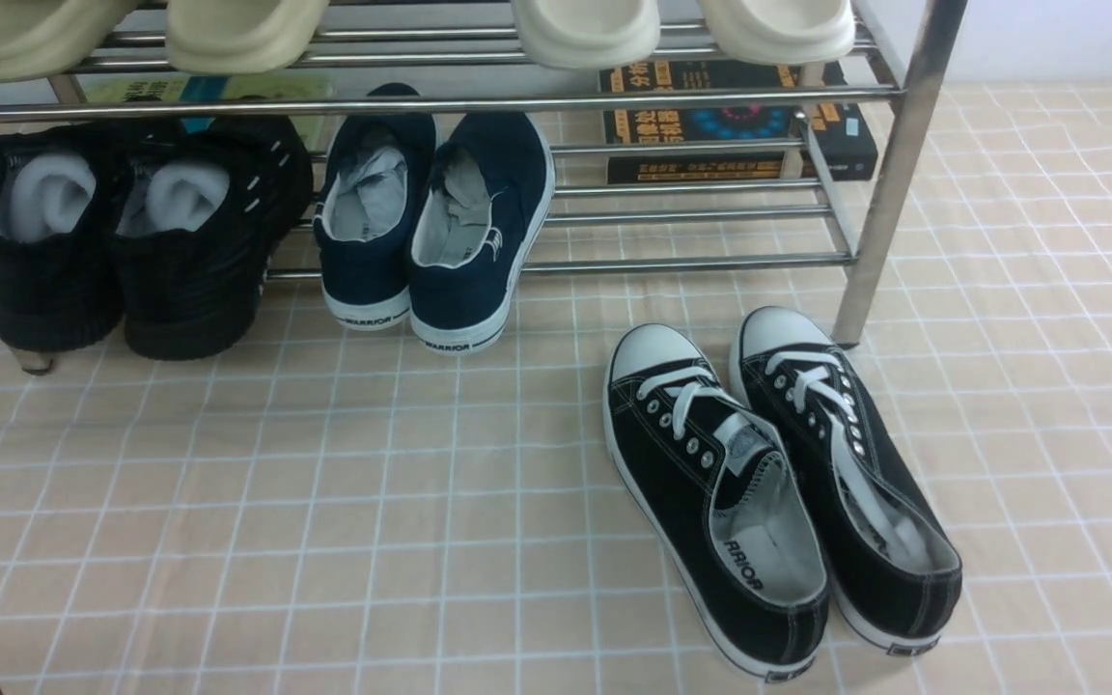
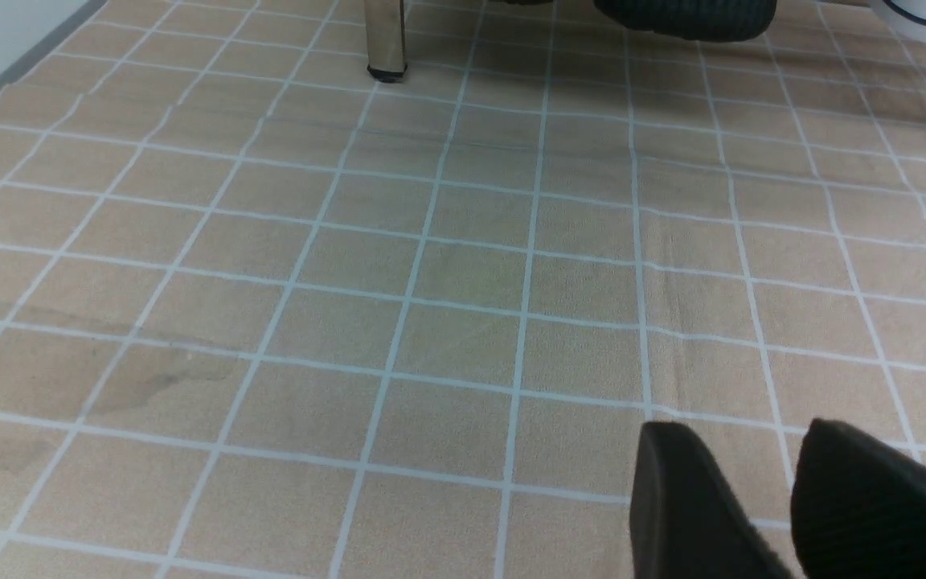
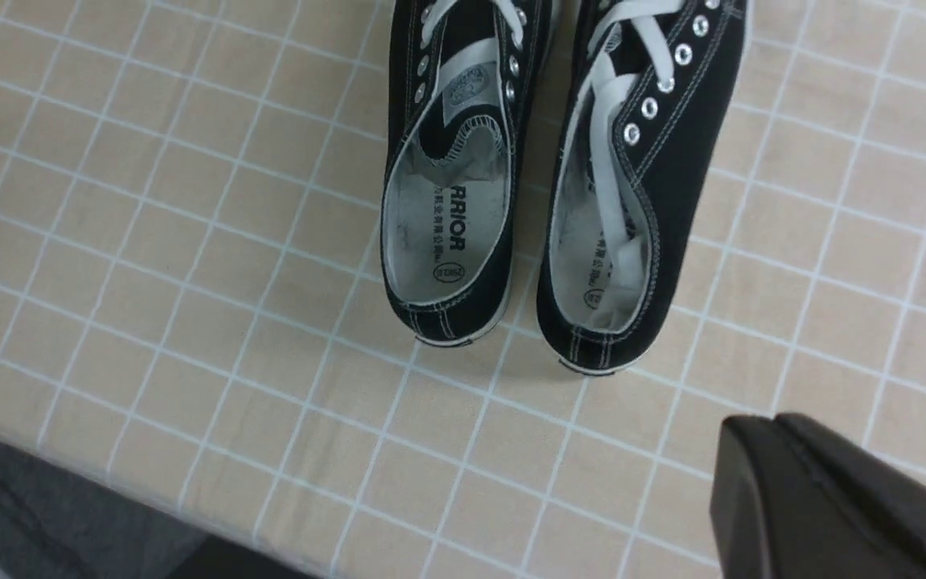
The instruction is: Take the shoes off the shelf from the light coffee tablecloth by hand.
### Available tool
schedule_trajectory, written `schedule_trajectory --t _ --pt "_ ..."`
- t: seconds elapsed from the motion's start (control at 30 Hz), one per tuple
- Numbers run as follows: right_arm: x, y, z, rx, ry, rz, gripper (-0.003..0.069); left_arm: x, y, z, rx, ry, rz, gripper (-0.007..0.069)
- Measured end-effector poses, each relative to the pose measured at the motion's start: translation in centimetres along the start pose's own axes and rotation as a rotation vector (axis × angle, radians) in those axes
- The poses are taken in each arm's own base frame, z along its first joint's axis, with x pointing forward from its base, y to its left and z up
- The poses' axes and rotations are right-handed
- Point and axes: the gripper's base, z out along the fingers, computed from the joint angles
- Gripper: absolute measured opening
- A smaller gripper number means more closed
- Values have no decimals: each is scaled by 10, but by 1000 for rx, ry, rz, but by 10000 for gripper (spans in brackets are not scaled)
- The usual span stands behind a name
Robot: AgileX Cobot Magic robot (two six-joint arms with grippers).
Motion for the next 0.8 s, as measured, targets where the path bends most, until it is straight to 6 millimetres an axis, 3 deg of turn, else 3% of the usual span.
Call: schedule_trajectory --t 0.07,0.13,0.2,0.23,0.37,0.8 --pt "12 -1 -8 4 -73 -11 -16 0 0 0 0 0 0 240" --pt "48 -7 -16 24 -311 -61 -16 0 0 0 0 0 0 240" --pt "63 -9 -17 30 -405 -68 -16 0 0 0 0 0 0 240" --pt "82 -13 -10 31 -518 -71 -16 0 0 0 0 0 0 240" --pt "116 -21 14 32 -684 -74 -16 0 0 0 0 0 0 240" --pt "121 -24 21 50 -797 -98 -11 0 0 0 0 0 0 240"
